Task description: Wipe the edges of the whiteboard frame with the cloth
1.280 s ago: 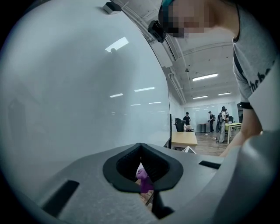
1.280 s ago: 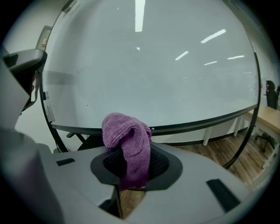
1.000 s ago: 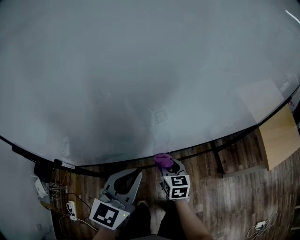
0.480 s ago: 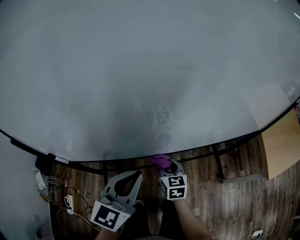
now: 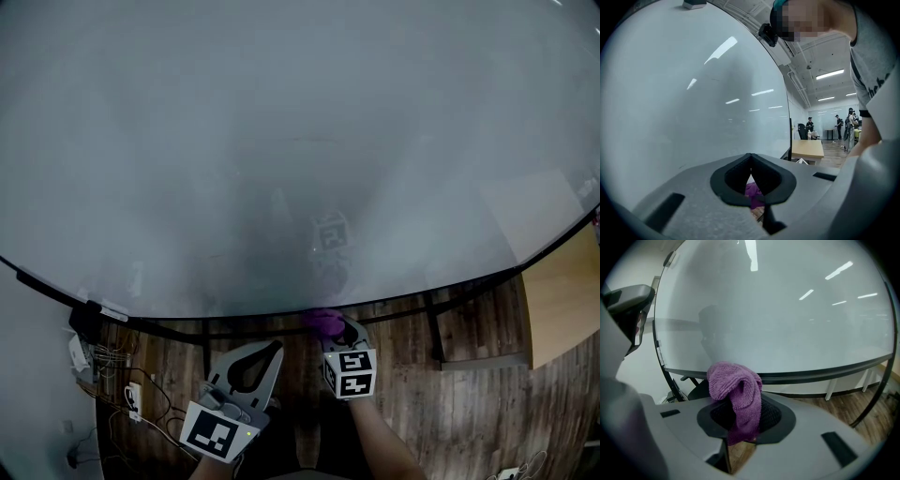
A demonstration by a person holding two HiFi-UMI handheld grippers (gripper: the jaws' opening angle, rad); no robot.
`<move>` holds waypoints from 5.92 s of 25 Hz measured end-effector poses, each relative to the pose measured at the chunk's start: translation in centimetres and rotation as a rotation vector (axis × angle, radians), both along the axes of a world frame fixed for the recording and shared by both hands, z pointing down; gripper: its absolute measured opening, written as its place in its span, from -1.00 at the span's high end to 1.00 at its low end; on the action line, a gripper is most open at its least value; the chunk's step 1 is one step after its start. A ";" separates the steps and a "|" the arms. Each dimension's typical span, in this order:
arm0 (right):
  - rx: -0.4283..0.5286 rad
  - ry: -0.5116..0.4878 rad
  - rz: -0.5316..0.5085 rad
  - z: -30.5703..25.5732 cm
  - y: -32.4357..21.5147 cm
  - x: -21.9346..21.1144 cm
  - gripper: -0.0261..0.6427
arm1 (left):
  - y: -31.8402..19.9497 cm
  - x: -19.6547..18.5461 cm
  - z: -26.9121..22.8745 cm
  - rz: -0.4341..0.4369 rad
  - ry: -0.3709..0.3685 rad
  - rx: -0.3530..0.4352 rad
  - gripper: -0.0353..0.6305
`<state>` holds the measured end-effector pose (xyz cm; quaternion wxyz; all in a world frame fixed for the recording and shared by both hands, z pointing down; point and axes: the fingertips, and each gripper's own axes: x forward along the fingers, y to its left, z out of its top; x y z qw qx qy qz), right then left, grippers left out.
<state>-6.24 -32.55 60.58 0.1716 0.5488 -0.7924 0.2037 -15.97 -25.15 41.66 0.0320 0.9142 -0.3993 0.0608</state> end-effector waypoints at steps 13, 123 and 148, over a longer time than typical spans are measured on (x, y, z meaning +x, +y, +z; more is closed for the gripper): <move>0.004 0.035 -0.008 0.1 -0.4 5.3 0.63 | 0.0 4.7 0.1 -0.013 0.022 -0.007 0.85; -0.018 0.119 -0.058 0.3 -2.1 31.6 0.61 | -0.5 30.4 -0.7 -0.057 0.046 0.041 0.85; -0.011 0.108 0.024 0.2 -2.8 42.1 0.61 | -0.9 38.9 -0.7 -0.025 0.029 0.039 0.85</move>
